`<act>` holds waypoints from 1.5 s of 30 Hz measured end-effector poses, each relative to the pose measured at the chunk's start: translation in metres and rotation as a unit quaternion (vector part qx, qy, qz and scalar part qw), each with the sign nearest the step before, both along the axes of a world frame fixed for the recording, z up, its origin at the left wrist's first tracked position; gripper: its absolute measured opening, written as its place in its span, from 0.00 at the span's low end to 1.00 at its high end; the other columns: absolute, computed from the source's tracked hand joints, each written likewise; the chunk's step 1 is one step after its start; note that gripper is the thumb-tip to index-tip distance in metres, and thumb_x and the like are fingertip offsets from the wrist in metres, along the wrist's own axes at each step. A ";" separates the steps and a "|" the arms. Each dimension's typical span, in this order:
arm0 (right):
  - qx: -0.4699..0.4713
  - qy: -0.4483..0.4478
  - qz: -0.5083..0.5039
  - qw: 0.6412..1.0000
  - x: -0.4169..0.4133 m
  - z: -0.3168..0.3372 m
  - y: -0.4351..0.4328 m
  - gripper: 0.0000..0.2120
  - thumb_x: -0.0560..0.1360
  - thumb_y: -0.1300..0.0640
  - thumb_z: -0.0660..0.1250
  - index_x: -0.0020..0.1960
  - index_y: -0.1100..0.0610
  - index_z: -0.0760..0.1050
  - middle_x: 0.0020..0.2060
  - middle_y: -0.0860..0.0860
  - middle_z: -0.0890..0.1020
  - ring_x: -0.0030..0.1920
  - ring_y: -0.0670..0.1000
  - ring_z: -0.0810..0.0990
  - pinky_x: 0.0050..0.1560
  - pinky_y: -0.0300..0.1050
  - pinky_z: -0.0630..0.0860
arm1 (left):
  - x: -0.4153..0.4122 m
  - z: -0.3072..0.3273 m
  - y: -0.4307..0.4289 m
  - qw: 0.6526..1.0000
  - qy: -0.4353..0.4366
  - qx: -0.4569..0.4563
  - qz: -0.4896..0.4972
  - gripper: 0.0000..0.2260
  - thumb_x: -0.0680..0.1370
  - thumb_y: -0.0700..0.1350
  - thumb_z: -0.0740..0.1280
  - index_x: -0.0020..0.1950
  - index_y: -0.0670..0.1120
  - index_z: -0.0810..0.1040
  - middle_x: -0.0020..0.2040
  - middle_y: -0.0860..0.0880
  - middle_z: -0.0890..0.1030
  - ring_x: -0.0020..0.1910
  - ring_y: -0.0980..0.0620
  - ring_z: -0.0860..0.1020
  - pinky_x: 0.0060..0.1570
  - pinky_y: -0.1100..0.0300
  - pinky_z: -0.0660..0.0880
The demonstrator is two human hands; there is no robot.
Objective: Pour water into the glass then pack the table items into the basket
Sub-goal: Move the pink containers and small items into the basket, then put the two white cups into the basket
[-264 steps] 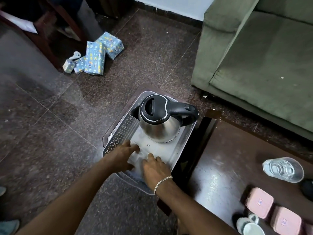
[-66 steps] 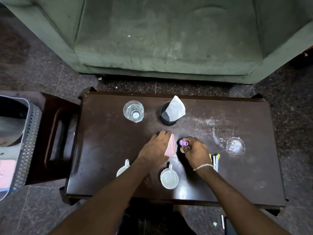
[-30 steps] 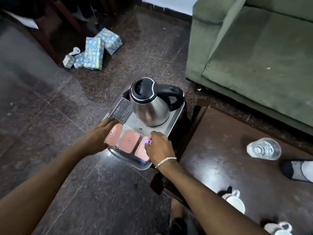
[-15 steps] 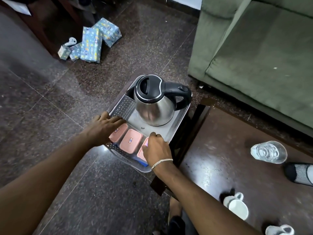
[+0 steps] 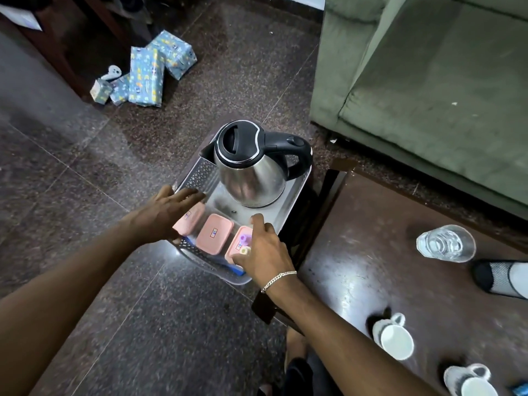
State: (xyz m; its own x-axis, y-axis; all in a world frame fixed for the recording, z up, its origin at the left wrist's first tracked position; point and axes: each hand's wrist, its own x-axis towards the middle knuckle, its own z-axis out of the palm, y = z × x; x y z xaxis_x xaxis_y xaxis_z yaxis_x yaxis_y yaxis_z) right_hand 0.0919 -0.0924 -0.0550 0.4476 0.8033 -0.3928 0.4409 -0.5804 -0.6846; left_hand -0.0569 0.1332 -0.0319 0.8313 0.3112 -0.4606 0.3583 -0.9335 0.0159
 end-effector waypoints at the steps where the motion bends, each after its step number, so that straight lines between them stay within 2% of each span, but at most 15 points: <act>1: 0.012 0.007 -0.003 1.000 0.004 0.002 -0.006 0.36 0.65 0.50 0.79 0.65 0.50 0.61 0.57 0.54 0.75 0.52 0.64 0.81 0.50 0.55 0.78 | 0.001 0.005 -0.002 1.000 -0.011 -0.003 0.002 0.51 0.59 0.43 0.86 0.79 0.42 0.68 0.76 0.41 0.72 0.61 0.39 0.75 0.58 0.49 0.71; 7: 0.066 0.028 -0.031 0.997 0.033 0.005 -0.063 0.38 0.63 0.43 0.80 0.65 0.43 0.61 0.59 0.46 0.72 0.54 0.53 0.80 0.53 0.53 0.79 | 0.024 0.031 -0.043 0.993 -0.106 -0.048 0.007 0.41 0.66 0.45 0.83 0.75 0.47 0.69 0.70 0.45 0.72 0.66 0.41 0.73 0.65 0.45 0.74; 11: 0.068 0.040 -0.074 0.994 0.066 0.000 -0.126 0.34 0.65 0.40 0.78 0.63 0.39 0.62 0.49 0.38 0.67 0.40 0.40 0.73 0.50 0.49 0.79 | 0.065 0.031 -0.105 0.981 -0.160 -0.105 -0.031 0.32 0.71 0.51 0.80 0.71 0.49 0.70 0.65 0.50 0.73 0.62 0.45 0.75 0.62 0.51 0.73; 14: 0.059 0.039 -0.108 0.992 0.089 -0.006 -0.180 0.32 0.66 0.39 0.78 0.62 0.37 0.63 0.48 0.34 0.68 0.38 0.35 0.72 0.48 0.44 0.78 | 0.107 0.023 -0.154 0.971 -0.171 -0.158 -0.061 0.30 0.73 0.59 0.74 0.70 0.50 0.70 0.64 0.51 0.72 0.63 0.48 0.74 0.62 0.59 0.70; 16: 0.054 0.035 -0.131 0.989 0.103 -0.009 -0.216 0.31 0.65 0.39 0.78 0.62 0.37 0.65 0.48 0.35 0.69 0.38 0.37 0.74 0.45 0.37 0.75 | 0.137 0.013 -0.189 0.964 -0.168 -0.190 -0.073 0.31 0.73 0.62 0.73 0.71 0.51 0.69 0.65 0.52 0.71 0.63 0.50 0.74 0.62 0.60 0.71; 18: 0.045 0.033 -0.149 0.987 0.115 -0.012 -0.251 0.31 0.64 0.39 0.78 0.61 0.38 0.66 0.48 0.38 0.70 0.37 0.41 0.76 0.43 0.34 0.74 | 0.163 -0.001 -0.225 0.961 -0.148 -0.220 -0.075 0.32 0.73 0.64 0.72 0.72 0.54 0.67 0.66 0.53 0.69 0.62 0.50 0.75 0.60 0.55 0.76; 21: 0.041 0.016 -0.155 0.987 0.132 -0.017 -0.306 0.29 0.65 0.41 0.78 0.61 0.41 0.70 0.50 0.40 0.70 0.39 0.41 0.76 0.47 0.38 0.77 | 0.195 -0.029 -0.288 0.958 -0.086 -0.264 -0.079 0.35 0.73 0.62 0.74 0.75 0.51 0.67 0.66 0.51 0.68 0.58 0.48 0.78 0.56 0.53 0.77; 24: 0.016 -0.008 -0.165 0.986 0.142 -0.024 -0.356 0.28 0.66 0.42 0.78 0.62 0.43 0.73 0.53 0.39 0.70 0.43 0.39 0.76 0.50 0.44 0.79 | 0.211 -0.059 -0.347 0.960 -0.030 -0.263 -0.089 0.37 0.72 0.61 0.74 0.76 0.49 0.66 0.69 0.49 0.68 0.60 0.43 0.79 0.59 0.50 0.77; 28: -0.063 -0.103 -0.132 0.984 0.149 -0.038 -0.411 0.30 0.67 0.37 0.75 0.64 0.48 0.75 0.58 0.47 0.72 0.57 0.52 0.73 0.58 0.51 0.76 | 0.214 -0.087 -0.407 0.965 0.005 -0.241 -0.105 0.40 0.69 0.63 0.75 0.76 0.51 0.65 0.66 0.49 0.68 0.59 0.42 0.78 0.57 0.49 0.76; 32: -0.162 -0.179 -0.132 0.962 0.143 -0.049 -0.453 0.34 0.60 0.34 0.77 0.61 0.47 0.78 0.56 0.51 0.76 0.53 0.58 0.75 0.50 0.54 0.77 | 0.203 -0.102 -0.441 0.975 0.037 -0.204 -0.084 0.39 0.67 0.63 0.76 0.72 0.53 0.64 0.66 0.48 0.68 0.58 0.40 0.77 0.57 0.45 0.79; 35: -0.206 -0.169 -0.136 0.954 0.136 -0.060 -0.476 0.36 0.58 0.32 0.77 0.62 0.45 0.78 0.55 0.51 0.76 0.52 0.57 0.76 0.49 0.54 0.77 | 0.193 -0.107 -0.451 0.981 0.046 -0.181 -0.052 0.39 0.69 0.60 0.77 0.75 0.54 0.63 0.69 0.49 0.66 0.57 0.40 0.78 0.54 0.45 0.80; 37: -0.218 -0.151 -0.130 0.955 0.131 -0.069 -0.486 0.38 0.59 0.33 0.76 0.66 0.44 0.76 0.56 0.51 0.75 0.52 0.57 0.75 0.50 0.54 0.77 | 0.187 -0.108 -0.453 0.984 0.042 -0.165 -0.043 0.38 0.71 0.58 0.75 0.75 0.55 0.61 0.69 0.49 0.66 0.56 0.40 0.79 0.52 0.46 0.80; 40: -0.204 -0.118 -0.133 0.962 0.123 -0.079 -0.493 0.40 0.62 0.38 0.77 0.71 0.44 0.70 0.58 0.51 0.73 0.53 0.56 0.73 0.53 0.53 0.78 | 0.182 -0.109 -0.454 0.987 0.036 -0.151 -0.038 0.36 0.73 0.56 0.74 0.75 0.55 0.59 0.69 0.48 0.67 0.55 0.40 0.80 0.50 0.46 0.81; 45: -0.209 -0.109 -0.129 0.963 0.123 -0.085 -0.487 0.37 0.68 0.45 0.76 0.73 0.47 0.67 0.61 0.52 0.71 0.55 0.56 0.74 0.57 0.52 0.77 | 0.185 -0.108 -0.455 0.987 0.048 -0.151 -0.039 0.34 0.75 0.51 0.72 0.78 0.51 0.62 0.71 0.47 0.66 0.52 0.38 0.82 0.49 0.46 0.80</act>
State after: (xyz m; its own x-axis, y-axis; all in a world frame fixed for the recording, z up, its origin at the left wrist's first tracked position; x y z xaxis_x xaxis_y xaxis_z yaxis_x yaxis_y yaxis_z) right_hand 0.2149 -0.5798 -0.1397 0.7198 0.4468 -0.5313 0.3520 -0.8946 -0.2755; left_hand 0.1284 -0.3217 -0.1397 0.7949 0.0838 -0.6009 0.2982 -0.9165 0.2666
